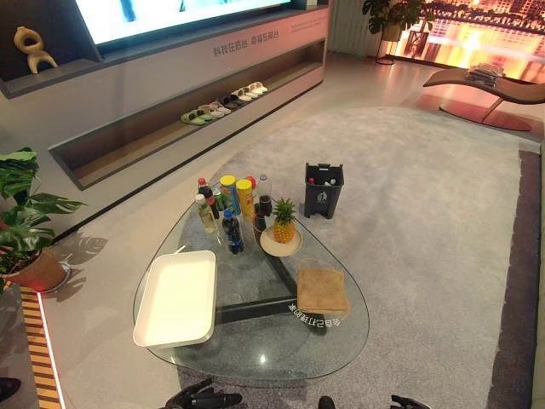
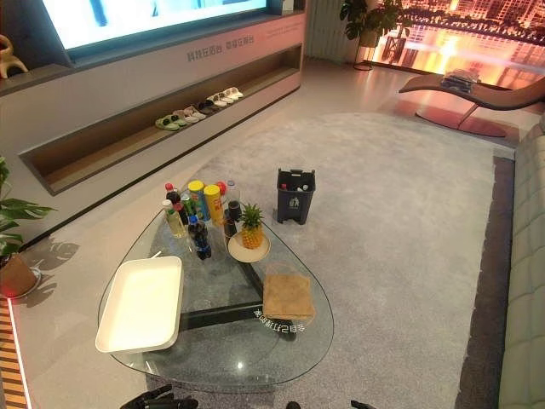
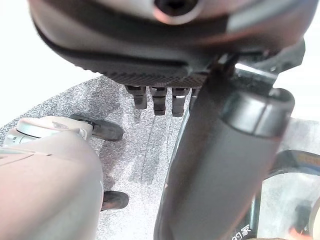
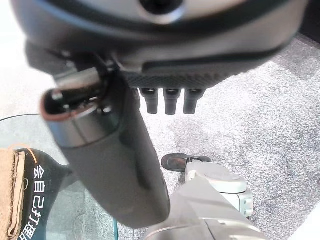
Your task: Wipe the table with a cloth and put it in the basket.
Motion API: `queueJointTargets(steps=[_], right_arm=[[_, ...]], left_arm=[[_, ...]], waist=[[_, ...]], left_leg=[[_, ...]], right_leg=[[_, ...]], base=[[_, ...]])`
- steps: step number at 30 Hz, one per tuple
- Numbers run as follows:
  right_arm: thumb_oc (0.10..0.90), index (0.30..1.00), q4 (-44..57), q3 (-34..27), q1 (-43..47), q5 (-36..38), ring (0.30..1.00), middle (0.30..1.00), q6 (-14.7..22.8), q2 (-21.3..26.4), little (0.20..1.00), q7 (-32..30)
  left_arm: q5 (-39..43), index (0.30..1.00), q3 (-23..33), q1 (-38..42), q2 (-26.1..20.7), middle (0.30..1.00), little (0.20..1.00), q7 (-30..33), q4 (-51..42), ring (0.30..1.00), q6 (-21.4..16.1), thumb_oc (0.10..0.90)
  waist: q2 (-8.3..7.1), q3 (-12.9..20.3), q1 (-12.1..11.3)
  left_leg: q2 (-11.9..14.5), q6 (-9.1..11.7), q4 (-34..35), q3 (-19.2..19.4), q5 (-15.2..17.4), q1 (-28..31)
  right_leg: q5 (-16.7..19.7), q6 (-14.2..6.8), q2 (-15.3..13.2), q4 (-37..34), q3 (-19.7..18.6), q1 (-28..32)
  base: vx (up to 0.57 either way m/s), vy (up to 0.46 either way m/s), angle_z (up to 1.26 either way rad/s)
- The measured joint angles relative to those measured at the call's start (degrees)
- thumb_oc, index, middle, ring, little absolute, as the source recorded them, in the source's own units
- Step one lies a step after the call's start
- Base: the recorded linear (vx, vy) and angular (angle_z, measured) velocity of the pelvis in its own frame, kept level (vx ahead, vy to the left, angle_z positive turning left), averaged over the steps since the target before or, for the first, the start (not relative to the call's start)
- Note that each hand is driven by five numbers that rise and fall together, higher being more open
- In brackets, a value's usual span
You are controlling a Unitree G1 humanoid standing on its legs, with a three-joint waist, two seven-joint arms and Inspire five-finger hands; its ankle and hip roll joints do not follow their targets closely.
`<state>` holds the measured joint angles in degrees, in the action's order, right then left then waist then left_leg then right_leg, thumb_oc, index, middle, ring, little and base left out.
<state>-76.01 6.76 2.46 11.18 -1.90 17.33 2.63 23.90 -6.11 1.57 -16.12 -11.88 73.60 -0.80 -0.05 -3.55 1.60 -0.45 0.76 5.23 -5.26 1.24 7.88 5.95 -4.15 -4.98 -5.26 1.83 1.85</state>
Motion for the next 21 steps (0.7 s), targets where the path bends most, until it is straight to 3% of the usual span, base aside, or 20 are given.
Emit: queueJointTargets(steps=[21], right_arm=[[0.8, 0.9, 0.0, 0.02, 0.01, 0.0, 0.9, 0.9, 0.0, -0.01, 0.9, 0.01]], left_arm=[[-0.65, 0.9, -0.01, -0.04, 0.0, 0.9, 0.9, 0.06, 0.01, 0.9, 0.01, 0.8]], waist=[[-0.04, -0.02, 0.01]], left_leg=[[0.0, 0.0, 0.0, 0.0, 0.0, 0.0]], right_leg=[[0.0, 0.0, 0.0, 0.0, 0.02, 0.0]], base=[[0.0, 0.0, 0.0]])
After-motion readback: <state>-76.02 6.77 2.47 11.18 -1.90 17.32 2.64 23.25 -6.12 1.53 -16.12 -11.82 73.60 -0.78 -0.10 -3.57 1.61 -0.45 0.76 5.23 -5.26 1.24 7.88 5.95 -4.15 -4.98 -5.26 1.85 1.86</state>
